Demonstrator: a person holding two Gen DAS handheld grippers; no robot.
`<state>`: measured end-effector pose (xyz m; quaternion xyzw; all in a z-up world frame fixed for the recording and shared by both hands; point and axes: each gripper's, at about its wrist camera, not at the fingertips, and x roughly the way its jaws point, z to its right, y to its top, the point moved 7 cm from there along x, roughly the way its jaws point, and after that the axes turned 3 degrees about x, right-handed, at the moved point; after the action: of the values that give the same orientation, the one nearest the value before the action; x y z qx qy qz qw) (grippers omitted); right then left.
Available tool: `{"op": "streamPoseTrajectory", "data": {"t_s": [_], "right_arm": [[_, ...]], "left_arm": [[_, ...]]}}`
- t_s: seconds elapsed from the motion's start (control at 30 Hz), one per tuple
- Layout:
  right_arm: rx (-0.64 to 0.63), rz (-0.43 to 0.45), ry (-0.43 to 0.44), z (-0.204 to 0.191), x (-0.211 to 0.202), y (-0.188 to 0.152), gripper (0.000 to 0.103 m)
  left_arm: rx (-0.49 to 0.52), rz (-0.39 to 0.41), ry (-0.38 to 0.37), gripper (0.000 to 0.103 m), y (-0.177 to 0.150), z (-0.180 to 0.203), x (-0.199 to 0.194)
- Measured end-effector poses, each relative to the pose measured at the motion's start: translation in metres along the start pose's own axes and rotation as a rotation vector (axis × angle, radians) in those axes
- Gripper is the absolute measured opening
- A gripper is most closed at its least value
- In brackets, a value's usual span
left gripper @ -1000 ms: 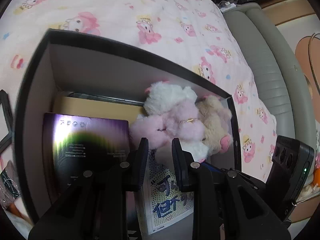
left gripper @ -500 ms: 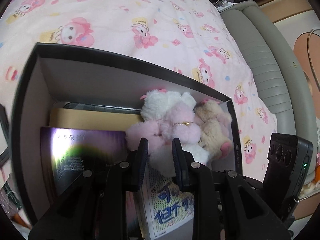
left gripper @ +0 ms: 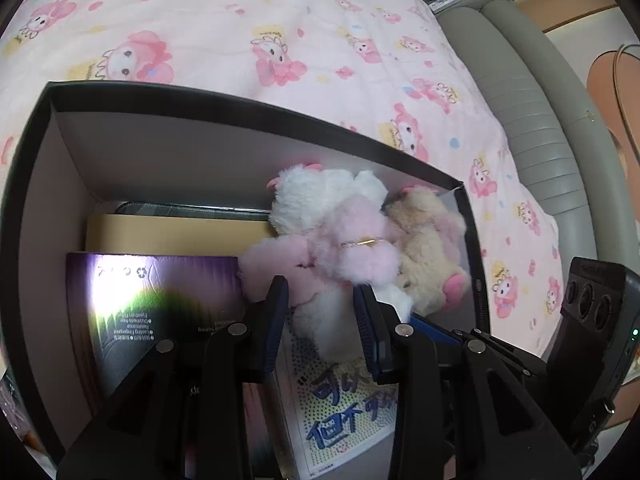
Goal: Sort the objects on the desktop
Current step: 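Lower the plush toy beside the bear and open both grippers, then withdraw both grippers and move them to the brown and cream plush dog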
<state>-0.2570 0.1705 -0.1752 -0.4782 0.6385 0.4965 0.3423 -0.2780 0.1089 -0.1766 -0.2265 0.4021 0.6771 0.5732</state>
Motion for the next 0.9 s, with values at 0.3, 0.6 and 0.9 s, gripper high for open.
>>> {"op": "streamPoseTrajectory", "data": {"t_s": [0.3, 0.6, 0.9], "right_arm": [[-0.052, 0.217, -0.107, -0.017, -0.062, -0.019, 0.033], [-0.022, 0.353, -0.129, -0.040, -0.114, -0.068, 0.039], [-0.105, 0.365, -0.111, -0.101, -0.127, -0.096, 0.039]], "left_arm": [[0.171, 0.211, 0.130, 0.042, -0.036, 0.038, -0.085], [0.201, 0.294, 0.166, 0.042, -0.099, 0.056, -0.149], [0.062, 0.335, 0.199, 0.041, -0.141, 0.004, -0.204]]}}
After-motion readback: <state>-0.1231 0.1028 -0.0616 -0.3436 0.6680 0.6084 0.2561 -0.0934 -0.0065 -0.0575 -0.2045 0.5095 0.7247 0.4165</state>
